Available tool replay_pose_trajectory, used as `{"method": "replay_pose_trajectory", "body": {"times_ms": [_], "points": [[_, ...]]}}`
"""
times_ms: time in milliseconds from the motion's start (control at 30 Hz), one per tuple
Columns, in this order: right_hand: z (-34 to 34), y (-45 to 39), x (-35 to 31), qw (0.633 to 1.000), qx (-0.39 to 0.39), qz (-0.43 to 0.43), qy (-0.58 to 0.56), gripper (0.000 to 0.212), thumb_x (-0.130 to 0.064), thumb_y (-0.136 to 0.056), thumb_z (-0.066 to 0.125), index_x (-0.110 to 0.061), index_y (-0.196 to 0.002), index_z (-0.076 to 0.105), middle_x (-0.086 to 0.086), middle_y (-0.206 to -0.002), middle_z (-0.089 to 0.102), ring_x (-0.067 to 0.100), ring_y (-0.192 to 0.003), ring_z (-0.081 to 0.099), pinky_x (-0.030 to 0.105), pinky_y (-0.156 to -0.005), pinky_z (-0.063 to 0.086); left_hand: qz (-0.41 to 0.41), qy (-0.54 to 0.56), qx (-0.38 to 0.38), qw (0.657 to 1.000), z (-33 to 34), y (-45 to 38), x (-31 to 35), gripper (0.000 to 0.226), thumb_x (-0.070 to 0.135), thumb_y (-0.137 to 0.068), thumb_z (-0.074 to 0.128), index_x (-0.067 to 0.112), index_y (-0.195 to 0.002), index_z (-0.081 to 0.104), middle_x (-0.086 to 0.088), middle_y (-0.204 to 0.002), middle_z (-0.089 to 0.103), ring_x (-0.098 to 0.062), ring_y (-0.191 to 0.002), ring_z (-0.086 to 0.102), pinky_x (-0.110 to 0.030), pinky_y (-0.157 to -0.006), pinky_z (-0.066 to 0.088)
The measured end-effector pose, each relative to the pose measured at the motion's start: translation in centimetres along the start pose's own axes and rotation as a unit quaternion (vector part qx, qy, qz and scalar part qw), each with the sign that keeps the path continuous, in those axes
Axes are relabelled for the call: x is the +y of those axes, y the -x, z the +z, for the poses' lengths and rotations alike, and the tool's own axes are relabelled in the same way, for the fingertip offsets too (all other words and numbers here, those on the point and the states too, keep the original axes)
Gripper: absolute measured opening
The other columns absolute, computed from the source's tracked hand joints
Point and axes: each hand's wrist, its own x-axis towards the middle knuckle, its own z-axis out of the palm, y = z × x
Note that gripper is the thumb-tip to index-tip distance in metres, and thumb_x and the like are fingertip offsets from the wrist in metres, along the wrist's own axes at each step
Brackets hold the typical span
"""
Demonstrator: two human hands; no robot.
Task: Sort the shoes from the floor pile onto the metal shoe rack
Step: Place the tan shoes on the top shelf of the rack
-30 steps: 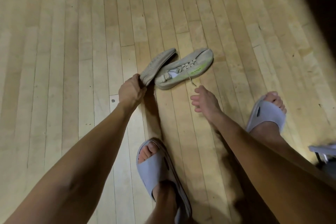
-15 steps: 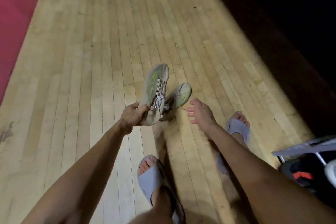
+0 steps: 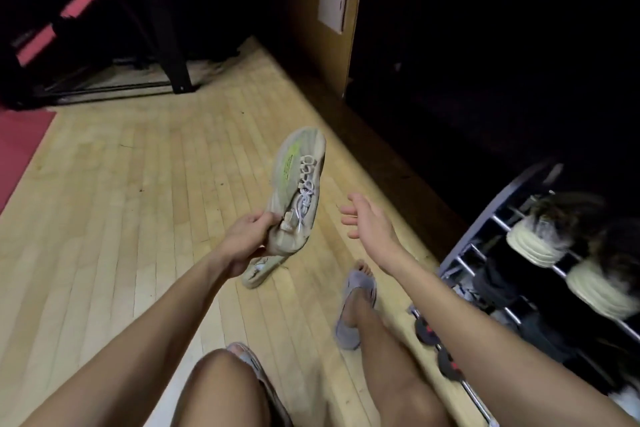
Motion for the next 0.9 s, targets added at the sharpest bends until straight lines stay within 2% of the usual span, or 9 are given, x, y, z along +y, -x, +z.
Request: {"method": "replay_pose_trajectory", "body": {"times_ms": [100, 167, 233, 300, 367, 500, 600, 667, 900], "points": [[-3.5, 4.2, -1.6, 0.998, 0.026, -0.047, -0.015, 0.038, -0.031, -0.106, 0.031, -0.017, -0.135, 0.051, 0.005, -0.121, 0.063, 0.01, -0.096, 0.059, 0.019, -0.071, 0.048, 0.038, -0.003, -0.046, 0.998, 3.2, 5.1, 2.7, 0.018, 0.017, -0.094, 0.053, 0.017, -0.082, 0.066, 0.001, -0.072, 0.066, -0.013, -0.067, 0.061, -0.036, -0.077, 0.055], [-5.4, 6.8, -2.2, 0.997, 0.036, -0.067, -0.022, 0.043, -0.033, -0.105, 0.031, -0.022, -0.145, 0.041, 0.0, -0.126, 0.061, 0.01, -0.101, 0.06, 0.019, -0.073, 0.048, 0.062, -0.005, -0.087, 0.994, 5.5, 8.2, 3.8, 0.018, 0.016, -0.096, 0.05, 0.017, -0.087, 0.066, 0.004, -0.074, 0.068, -0.008, -0.063, 0.062, -0.027, -0.064, 0.056], [-7.0, 9.3, -2.6, 0.994, 0.055, -0.089, -0.03, 0.047, -0.038, -0.103, 0.032, -0.03, -0.149, 0.035, -0.005, -0.135, 0.057, 0.01, -0.114, 0.059, 0.027, -0.085, 0.051, 0.083, -0.002, -0.127, 0.988, 7.7, 11.0, 4.6, 0.02, 0.014, -0.097, 0.047, 0.017, -0.094, 0.066, 0.003, -0.079, 0.069, -0.007, -0.063, 0.062, -0.021, -0.055, 0.052], [-8.6, 11.6, -2.8, 0.989, 0.088, -0.111, -0.047, 0.051, -0.04, -0.101, 0.033, -0.033, -0.151, 0.031, -0.008, -0.147, 0.048, 0.009, -0.132, 0.047, 0.034, -0.105, 0.043, 0.097, -0.004, -0.164, 0.982, 9.9, 13.3, 5.1, 0.023, 0.014, -0.099, 0.044, 0.017, -0.1, 0.067, 0.003, -0.083, 0.071, -0.007, -0.066, 0.064, -0.021, -0.055, 0.053], [-10.2, 13.5, -3.2, 0.983, 0.112, -0.129, -0.07, 0.051, -0.036, -0.103, 0.036, -0.03, -0.153, 0.029, -0.011, -0.15, 0.043, 0.002, -0.133, 0.041, 0.027, -0.11, 0.035, 0.108, -0.006, -0.195, 0.975, 11.9, 14.9, 5.5, 0.025, 0.015, -0.1, 0.042, 0.017, -0.101, 0.067, 0.002, -0.087, 0.072, -0.008, -0.071, 0.065, -0.025, -0.061, 0.055], [-13.9, 16.5, -3.6, 0.972, 0.142, -0.14, -0.122, 0.052, -0.025, -0.102, 0.043, -0.026, -0.152, 0.028, -0.018, -0.12, 0.059, -0.019, -0.096, 0.058, 0.002, -0.079, 0.044, 0.116, -0.016, -0.226, 0.967, 15.8, 16.9, 5.9, 0.026, 0.018, -0.1, 0.041, 0.019, -0.1, 0.067, 0.003, -0.088, 0.072, -0.007, -0.071, 0.064, -0.023, -0.063, 0.053], [-16.6, 17.8, -3.1, 0.963, 0.187, -0.137, -0.137, 0.054, -0.021, -0.101, 0.048, -0.023, -0.152, 0.03, -0.015, -0.107, 0.067, -0.005, -0.1, 0.065, 0.022, -0.092, 0.052, 0.119, -0.027, -0.261, 0.958, 18.7, 17.7, 5.5, 0.029, 0.023, -0.101, 0.04, 0.019, -0.115, 0.065, -0.002, -0.103, 0.072, -0.014, -0.086, 0.064, -0.033, -0.077, 0.052], [-18.5, 18.5, -2.3, 0.959, 0.213, -0.13, -0.132, 0.055, -0.02, -0.099, 0.051, -0.021, -0.151, 0.032, -0.012, -0.105, 0.07, 0.001, -0.101, 0.066, 0.031, -0.096, 0.052, 0.117, -0.027, -0.278, 0.953, 20.9, 18.3, 5.3, 0.029, 0.025, -0.102, 0.039, 0.02, -0.116, 0.065, -0.001, -0.105, 0.072, -0.016, -0.089, 0.064, -0.034, -0.077, 0.052], [-25.0, 21.1, 0.7, 0.942, 0.291, -0.082, -0.148, 0.051, -0.017, -0.093, 0.056, -0.023, -0.143, 0.044, -0.007, -0.092, 0.076, 0.007, -0.092, 0.071, 0.027, -0.086, 0.055, 0.102, -0.055, -0.327, 0.938, 28.2, 20.2, 4.0, 0.027, 0.023, -0.101, 0.041, 0.014, -0.113, 0.063, -0.004, -0.099, 0.071, -0.014, -0.082, 0.066, -0.033, -0.069, 0.055]]}}
